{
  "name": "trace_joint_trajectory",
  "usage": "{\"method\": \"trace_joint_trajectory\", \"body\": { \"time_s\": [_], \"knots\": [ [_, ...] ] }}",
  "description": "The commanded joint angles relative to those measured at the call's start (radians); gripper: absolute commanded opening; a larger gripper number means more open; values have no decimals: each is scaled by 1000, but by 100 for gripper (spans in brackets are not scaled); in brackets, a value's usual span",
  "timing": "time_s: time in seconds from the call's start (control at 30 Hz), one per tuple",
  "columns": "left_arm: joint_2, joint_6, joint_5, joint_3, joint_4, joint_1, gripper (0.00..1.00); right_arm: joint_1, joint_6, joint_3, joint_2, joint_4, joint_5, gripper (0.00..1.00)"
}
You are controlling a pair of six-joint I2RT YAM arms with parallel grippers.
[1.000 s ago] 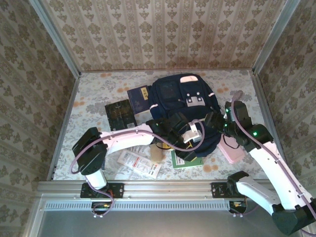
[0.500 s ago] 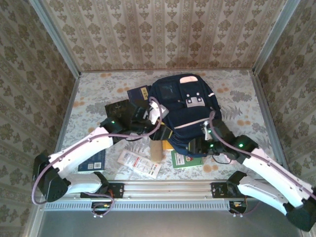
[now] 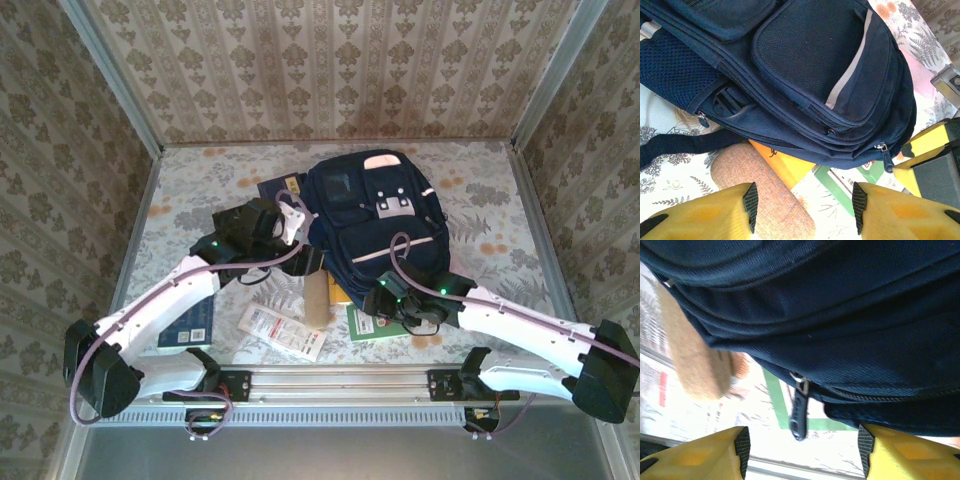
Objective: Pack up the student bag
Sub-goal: Unzip the student bag at the top-center of the table.
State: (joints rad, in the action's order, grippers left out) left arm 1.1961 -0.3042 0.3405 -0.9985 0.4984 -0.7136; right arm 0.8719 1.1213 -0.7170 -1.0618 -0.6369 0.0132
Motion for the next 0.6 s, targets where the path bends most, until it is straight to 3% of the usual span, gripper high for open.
{"method": "trace_joint_trajectory", "body": {
  "time_s": [0.0, 0.13, 0.23, 0.33, 0.57],
  "knots": [
    [-37, -24, 15, 4, -6, 19, 55, 11, 236, 111, 106, 147, -15, 58],
    [-50, -42, 25, 7, -17, 32, 55, 81, 422, 230, 220, 323, 99, 54],
    [-64, -48, 24, 21, -20, 33, 55, 146, 445, 223, 202, 303, 197, 58],
    [-77, -45, 20, 28, -15, 34, 55, 167, 467, 259, 153, 388, 213, 58],
    [-102, -39, 2, 35, -6, 32, 56, 167, 462, 272, 73, 464, 249, 48]
  ]
}}
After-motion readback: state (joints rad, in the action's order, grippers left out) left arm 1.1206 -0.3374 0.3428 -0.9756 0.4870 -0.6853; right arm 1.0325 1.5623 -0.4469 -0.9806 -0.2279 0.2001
